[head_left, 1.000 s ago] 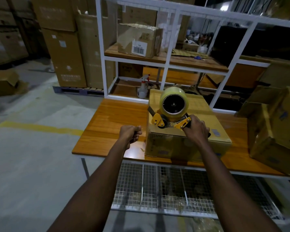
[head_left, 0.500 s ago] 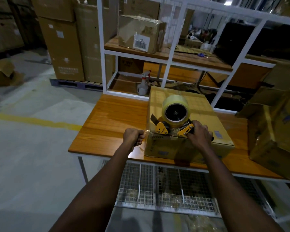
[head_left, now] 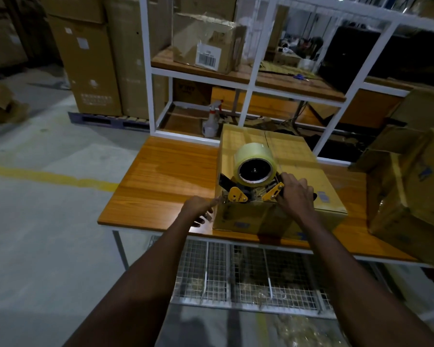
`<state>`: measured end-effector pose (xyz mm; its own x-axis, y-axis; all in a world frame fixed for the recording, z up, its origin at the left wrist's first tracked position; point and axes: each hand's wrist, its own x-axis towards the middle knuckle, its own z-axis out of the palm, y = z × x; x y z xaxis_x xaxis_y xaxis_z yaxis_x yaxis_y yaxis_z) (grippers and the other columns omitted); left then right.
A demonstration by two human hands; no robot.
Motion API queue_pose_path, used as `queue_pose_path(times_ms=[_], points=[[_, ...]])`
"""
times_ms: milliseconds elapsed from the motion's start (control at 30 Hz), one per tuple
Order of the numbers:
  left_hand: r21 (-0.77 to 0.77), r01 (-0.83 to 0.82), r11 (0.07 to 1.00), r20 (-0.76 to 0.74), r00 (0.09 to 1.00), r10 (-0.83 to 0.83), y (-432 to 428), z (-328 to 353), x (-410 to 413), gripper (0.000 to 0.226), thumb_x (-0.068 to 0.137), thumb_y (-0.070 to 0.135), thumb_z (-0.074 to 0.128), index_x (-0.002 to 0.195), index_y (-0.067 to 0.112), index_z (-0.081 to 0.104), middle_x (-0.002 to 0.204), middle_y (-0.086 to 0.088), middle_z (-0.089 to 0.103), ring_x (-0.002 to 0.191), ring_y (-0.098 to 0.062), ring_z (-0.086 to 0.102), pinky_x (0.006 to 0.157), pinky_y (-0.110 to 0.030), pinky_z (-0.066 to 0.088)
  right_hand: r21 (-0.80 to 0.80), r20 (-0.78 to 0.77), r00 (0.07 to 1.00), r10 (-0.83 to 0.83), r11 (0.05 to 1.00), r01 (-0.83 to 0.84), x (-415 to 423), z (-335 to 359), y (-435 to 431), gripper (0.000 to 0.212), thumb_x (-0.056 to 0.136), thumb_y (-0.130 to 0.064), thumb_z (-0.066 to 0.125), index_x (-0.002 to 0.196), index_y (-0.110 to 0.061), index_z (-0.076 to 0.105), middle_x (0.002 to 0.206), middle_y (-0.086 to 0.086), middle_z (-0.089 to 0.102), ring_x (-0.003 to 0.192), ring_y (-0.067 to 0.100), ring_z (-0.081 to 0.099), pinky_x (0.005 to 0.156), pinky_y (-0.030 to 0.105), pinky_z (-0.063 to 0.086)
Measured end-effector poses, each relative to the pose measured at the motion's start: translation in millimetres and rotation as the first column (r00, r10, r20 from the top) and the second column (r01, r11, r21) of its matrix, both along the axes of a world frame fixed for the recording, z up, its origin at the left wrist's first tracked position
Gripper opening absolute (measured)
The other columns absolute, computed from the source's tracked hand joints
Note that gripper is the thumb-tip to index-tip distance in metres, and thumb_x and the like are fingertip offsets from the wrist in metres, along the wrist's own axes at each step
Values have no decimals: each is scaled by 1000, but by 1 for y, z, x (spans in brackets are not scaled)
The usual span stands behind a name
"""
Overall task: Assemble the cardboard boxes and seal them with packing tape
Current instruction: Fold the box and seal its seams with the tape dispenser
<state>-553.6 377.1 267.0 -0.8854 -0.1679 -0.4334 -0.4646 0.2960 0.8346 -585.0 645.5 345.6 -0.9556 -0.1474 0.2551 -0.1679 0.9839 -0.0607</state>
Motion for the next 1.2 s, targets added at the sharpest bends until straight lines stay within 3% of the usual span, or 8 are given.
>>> queue_pose_path(times_ms=[200, 400, 500, 600, 733, 867, 967, 1200], points=[[-42, -167, 985, -285, 947, 149, 13, -2, 9, 14, 89, 17, 69, 98, 7, 74, 80, -7, 74, 64, -25, 72, 62, -40, 62, 6, 3, 1000, 6, 1000, -6, 1, 1, 1, 37, 94, -30, 60, 126, -19, 45, 124, 6, 53, 106, 36, 47, 86, 46, 36], [-181, -141, 973, -544, 839, 20, 31, 0, 27, 53, 91, -3, 51, 141, 13, 54, 116, -13, 71, 77, -29, 67, 64, -35, 54, 2, 14, 1000, 0, 1000, 0, 2, -1, 1, 39, 94, -32, 62, 126, -17, 46, 123, 8, 53, 107, 37, 47, 85, 45, 36], [-396, -12, 918, -438, 882, -177, 30, -17, 40, 66, 89, 7, 55, 151, 22, 39, 123, -12, 68, 76, -27, 68, 66, -36, 57, -24, 47, 999, -7, 1000, 8, 1, -3, 1, 43, 93, -32, 63, 129, -18, 44, 125, 7, 52, 108, 36, 46, 87, 46, 36], [-505, 14, 863, -414, 873, -257, 20, -25, 42, 72, 88, 29, 57, 154, 30, 28, 135, -13, 60, 101, -34, 65, 77, -43, 56, -28, 41, 999, -4, 1000, 5, 2, -4, 2, 42, 93, -31, 62, 129, -18, 44, 124, 7, 53, 108, 37, 46, 86, 46, 36], [-675, 78, 734, -312, 871, -379, 16, -15, 16, 76, 88, 57, 57, 153, 42, 20, 165, -10, 6, 144, -40, 18, 100, -61, 38, -24, 21, 1000, 13, 1000, -12, 4, -4, 3, 40, 94, -33, 61, 127, -17, 46, 122, 7, 53, 106, 36, 47, 85, 45, 35], [-756, 114, 645, -230, 876, -423, 14, -16, -1, 92, 80, 68, 62, 154, 45, 13, 165, -5, -13, 148, -41, 3, 104, -67, 30, -8, 11, 1000, 12, 1000, -12, 3, -5, 3, 40, 93, -35, 61, 125, -16, 46, 121, 7, 53, 105, 35, 48, 84, 45, 37], [-800, 125, 587, -169, 892, -419, 10, -18, -4, 108, 63, 95, 35, 154, 45, 8, 164, -5, -17, 148, -45, -2, 103, -74, 23, 18, -12, 1000, 26, 1000, -26, 2, -6, 5, 39, 93, -36, 61, 124, -17, 47, 119, 6, 53, 102, 34, 48, 81, 43, 35], [-833, 86, 546, -174, 897, -407, 17, -4, 6, 88, 74, 74, 61, 144, 55, 11, 166, -7, -6, 148, -46, 4, 104, -74, 22, 41, -30, 1000, -4, 999, 5, 1, -6, 48, 40, 91, -29, 63, 126, -17, 48, 120, 7, 54, 104, 36, 47, 82, 45, 36]])
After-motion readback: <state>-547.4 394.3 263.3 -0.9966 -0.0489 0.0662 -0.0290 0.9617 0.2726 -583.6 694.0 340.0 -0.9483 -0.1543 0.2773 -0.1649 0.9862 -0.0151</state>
